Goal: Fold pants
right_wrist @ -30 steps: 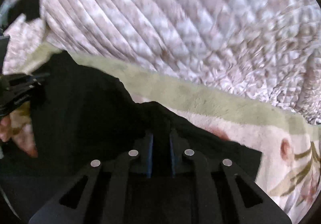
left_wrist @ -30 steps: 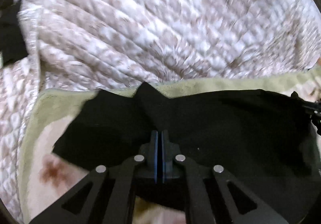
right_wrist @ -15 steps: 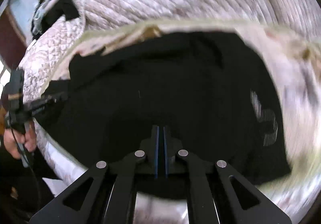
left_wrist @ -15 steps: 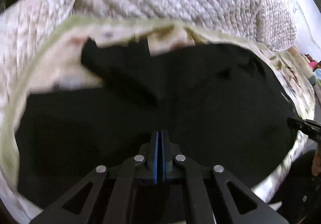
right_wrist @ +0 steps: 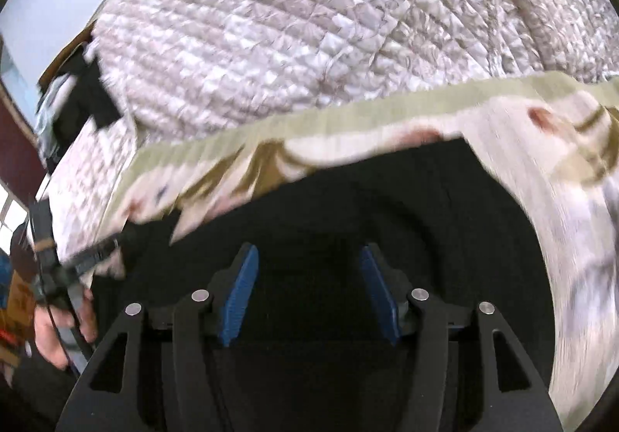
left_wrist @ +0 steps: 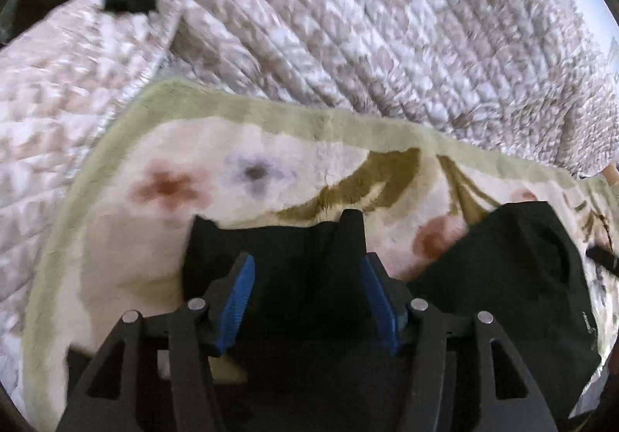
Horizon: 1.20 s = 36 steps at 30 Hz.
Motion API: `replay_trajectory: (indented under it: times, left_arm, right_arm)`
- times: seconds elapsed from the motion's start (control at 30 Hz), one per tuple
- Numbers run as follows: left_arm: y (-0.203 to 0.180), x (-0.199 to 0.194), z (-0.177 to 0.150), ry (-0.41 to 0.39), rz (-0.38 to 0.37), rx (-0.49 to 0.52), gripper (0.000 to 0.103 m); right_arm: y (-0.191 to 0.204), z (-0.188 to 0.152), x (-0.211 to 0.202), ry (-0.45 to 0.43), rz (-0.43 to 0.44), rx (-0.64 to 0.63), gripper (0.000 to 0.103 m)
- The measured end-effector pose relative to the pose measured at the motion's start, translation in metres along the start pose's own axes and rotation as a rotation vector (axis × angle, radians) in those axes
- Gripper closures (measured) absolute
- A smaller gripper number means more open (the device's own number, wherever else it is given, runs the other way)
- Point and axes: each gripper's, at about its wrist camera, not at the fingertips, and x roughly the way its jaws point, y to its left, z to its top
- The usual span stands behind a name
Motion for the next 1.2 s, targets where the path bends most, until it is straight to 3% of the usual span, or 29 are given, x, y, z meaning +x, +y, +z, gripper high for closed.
replay_trajectory:
  times: [0.1, 0.23, 0.33, 0.4, 0.43, 0.47, 0.53, 0.6, 0.93, 1.1, 1.2]
  left_arm:
    - [-0.004, 0.023, -0.002, 0.041, 0.012, 0.037, 0.043]
    - [-0.004, 0.033, 0.002, 0.050, 0.021, 0.047, 0.043]
    - [-0.007, 0.039, 0.004, 0.061, 0.033, 0.068, 0.043]
    - [-0.015, 0.043, 0.000, 0.052, 0.072, 0.126, 0.049]
    - [-0.019, 0.042, -0.001, 0.047, 0.078, 0.146, 0.057]
    - [-0.024, 0.043, -0.001, 0.048, 0.053, 0.165, 0.081]
    - [-0.036, 0.039, -0.005, 0.027, 0.089, 0.215, 0.092]
    - [-0.041, 0.033, -0.006, 0.002, 0.101, 0.237, 0.097]
    - [0.013, -0.050, -0.002, -0.149, 0.023, -0.024, 0.097]
    - [0.054, -0.121, -0.025, -0.266, -0.012, -0.182, 0.097]
    - [0.080, -0.148, -0.052, -0.284, -0.012, -0.274, 0.097]
  right_arm:
    - [-0.007, 0.033, 0.030, 0.019, -0.048, -0.008, 0.047]
    - [-0.029, 0.064, 0.089, 0.101, -0.182, 0.051, 0.047]
    - [-0.043, 0.073, 0.137, 0.224, -0.315, 0.103, 0.046]
    - [-0.036, 0.073, 0.151, 0.237, -0.373, 0.045, 0.041]
    - [-0.029, 0.074, 0.153, 0.233, -0.420, 0.010, 0.044]
    - [-0.026, 0.074, 0.154, 0.229, -0.436, -0.006, 0.060]
    - [-0.021, 0.074, 0.151, 0.202, -0.483, -0.055, 0.089]
    - [-0.025, 0.073, 0.146, 0.192, -0.455, -0.056, 0.101]
    - [-0.030, 0.064, 0.049, -0.016, -0.236, 0.058, 0.101]
    - [-0.037, 0.026, -0.040, -0.157, -0.121, 0.135, 0.102]
    - [-0.048, -0.010, -0.086, -0.219, -0.089, 0.226, 0.102]
